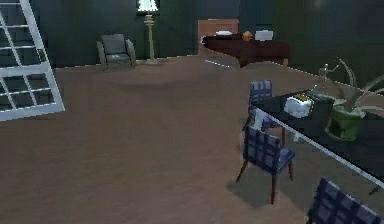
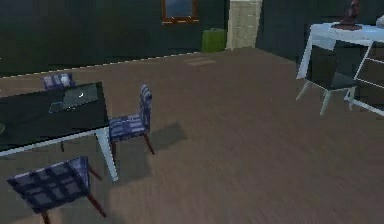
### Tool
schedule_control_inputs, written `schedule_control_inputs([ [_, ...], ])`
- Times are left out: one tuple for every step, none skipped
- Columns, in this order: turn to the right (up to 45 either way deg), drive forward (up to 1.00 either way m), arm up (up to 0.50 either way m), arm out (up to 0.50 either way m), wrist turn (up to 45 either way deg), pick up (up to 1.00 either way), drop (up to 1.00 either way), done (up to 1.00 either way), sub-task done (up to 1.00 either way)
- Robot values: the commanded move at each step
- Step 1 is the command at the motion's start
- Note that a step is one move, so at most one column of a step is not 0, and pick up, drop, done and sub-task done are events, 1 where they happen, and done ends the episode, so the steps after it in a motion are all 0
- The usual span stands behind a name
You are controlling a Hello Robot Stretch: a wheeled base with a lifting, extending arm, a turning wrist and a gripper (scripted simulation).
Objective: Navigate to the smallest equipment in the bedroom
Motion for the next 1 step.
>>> schedule_control_inputs([
  [-3.0, 0.00, 0.00, 0.00, 0.0, 0.00, 0.00, 0.00, 0.00],
])
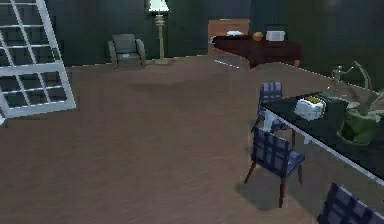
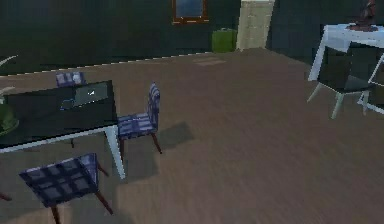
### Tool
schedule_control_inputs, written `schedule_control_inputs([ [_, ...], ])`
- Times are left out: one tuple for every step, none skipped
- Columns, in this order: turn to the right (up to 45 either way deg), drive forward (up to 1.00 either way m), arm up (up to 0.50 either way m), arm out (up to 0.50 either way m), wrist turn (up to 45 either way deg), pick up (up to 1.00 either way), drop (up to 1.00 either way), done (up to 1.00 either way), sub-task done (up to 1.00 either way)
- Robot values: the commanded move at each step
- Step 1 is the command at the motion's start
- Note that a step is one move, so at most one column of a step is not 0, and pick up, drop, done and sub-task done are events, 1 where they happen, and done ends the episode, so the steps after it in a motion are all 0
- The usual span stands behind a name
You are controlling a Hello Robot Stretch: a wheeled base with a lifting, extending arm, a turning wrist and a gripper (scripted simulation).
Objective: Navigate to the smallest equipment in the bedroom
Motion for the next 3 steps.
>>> schedule_control_inputs([
  [-6.0, 0.00, 0.00, 0.00, 0.0, 0.00, 0.00, 0.00, 0.00],
  [0.0, 1.00, 0.00, 0.00, 0.0, 0.00, 0.00, 0.00, 0.00],
  [-6.0, 0.00, 0.00, 0.00, 0.0, 0.00, 0.00, 0.00, 0.00],
])
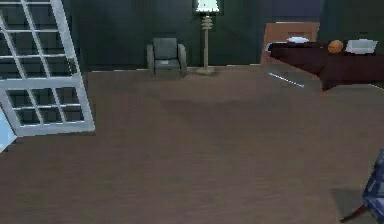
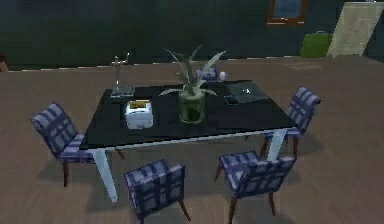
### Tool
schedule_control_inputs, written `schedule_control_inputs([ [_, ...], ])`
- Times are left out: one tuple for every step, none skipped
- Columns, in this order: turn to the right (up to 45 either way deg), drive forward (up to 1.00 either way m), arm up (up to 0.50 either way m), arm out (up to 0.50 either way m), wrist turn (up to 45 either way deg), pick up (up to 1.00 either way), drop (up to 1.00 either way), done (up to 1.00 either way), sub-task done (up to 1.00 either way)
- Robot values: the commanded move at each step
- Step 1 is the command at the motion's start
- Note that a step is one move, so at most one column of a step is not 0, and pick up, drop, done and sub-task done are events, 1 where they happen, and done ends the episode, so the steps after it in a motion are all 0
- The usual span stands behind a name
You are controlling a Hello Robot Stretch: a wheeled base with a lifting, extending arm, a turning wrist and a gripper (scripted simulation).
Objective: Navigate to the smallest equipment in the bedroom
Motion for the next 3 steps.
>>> schedule_control_inputs([
  [0.0, 0.35, 0.00, 0.00, 0.0, 0.00, 0.00, 0.00, 0.00],
  [27.0, 0.00, 0.00, 0.00, 0.0, 0.00, 0.00, 0.00, 0.00],
  [0.0, 0.15, 0.00, 0.00, 0.0, 0.00, 0.00, 0.00, 0.00],
])
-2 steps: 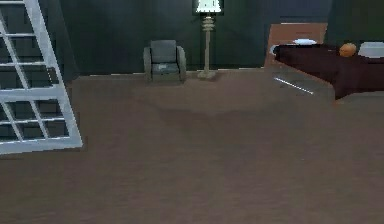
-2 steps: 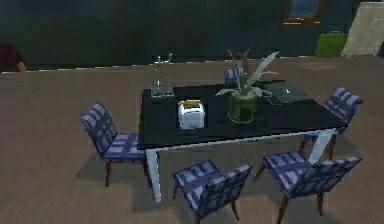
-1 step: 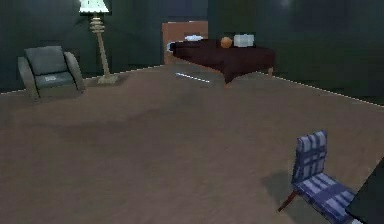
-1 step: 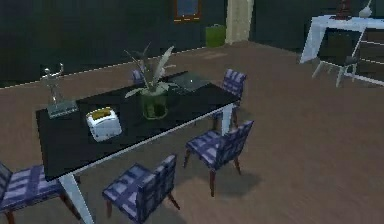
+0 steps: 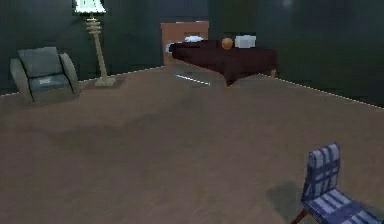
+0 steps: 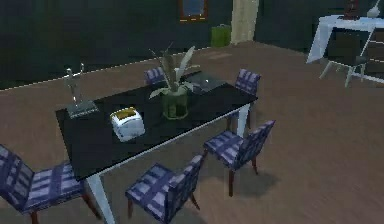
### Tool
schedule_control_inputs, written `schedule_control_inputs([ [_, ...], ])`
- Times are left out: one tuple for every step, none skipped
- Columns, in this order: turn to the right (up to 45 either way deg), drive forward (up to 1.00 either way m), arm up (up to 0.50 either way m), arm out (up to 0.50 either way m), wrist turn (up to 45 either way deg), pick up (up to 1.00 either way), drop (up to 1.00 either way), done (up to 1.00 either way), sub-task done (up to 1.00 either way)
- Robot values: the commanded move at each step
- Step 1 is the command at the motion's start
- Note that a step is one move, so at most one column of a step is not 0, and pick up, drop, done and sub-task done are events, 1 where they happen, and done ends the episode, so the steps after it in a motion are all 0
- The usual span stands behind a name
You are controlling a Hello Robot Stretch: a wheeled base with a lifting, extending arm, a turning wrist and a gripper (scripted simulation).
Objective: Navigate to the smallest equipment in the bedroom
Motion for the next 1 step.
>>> schedule_control_inputs([
  [0.0, 1.00, 0.00, 0.00, 0.0, 0.00, 0.00, 0.00, 0.00],
])
